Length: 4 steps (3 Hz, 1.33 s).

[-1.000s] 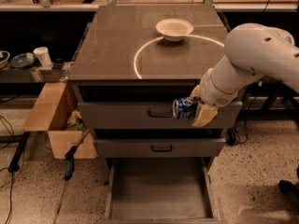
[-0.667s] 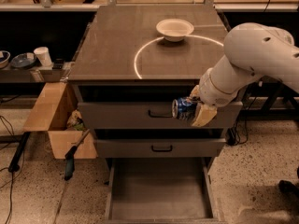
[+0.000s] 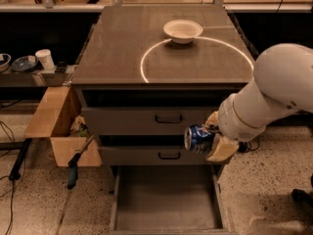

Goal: Place pepsi can into bottom drawer

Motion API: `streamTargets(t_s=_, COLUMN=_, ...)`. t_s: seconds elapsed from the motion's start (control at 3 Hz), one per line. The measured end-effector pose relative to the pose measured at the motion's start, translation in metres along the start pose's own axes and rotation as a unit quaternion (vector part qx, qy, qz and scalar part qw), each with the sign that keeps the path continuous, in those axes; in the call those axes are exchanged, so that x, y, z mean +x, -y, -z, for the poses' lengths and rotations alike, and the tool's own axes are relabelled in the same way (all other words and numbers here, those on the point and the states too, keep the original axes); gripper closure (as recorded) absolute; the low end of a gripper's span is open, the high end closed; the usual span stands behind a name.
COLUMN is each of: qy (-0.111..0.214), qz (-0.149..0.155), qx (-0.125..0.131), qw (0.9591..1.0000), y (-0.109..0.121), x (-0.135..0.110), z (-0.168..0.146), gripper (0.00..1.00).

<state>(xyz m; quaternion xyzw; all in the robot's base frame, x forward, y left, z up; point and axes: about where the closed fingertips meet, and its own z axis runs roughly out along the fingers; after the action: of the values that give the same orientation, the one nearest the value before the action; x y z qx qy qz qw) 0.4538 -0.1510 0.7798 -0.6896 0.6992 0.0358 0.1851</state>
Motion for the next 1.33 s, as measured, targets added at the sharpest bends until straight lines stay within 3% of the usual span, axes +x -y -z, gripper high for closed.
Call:
streamTargets(t_s=0.33, qy=-0.013, qz=-0.016, qx=-0.009, qw=0.9997, y=-0.030, x=0.011, z=-0.020, gripper=1.00)
streamTargets(t_s=0.67, qy=-0.028, qz=-0.037, qx=-0.008, qw=0.9989, y=-0.017, x=0.032, z=-0.077, gripper=1.00)
streamTargets(t_s=1.0, qy=-0.045, qz=-0.059, qx=-0.024, qw=0.9970, y=0.011, x=0.060, z=-0.141, gripper=1.00)
streamTargets(t_s=1.33, qy=-0.045, qz=-0.059, qx=-0.024, qw=0.9970, y=0.010, x=0.060, z=-0.140, gripper=1.00)
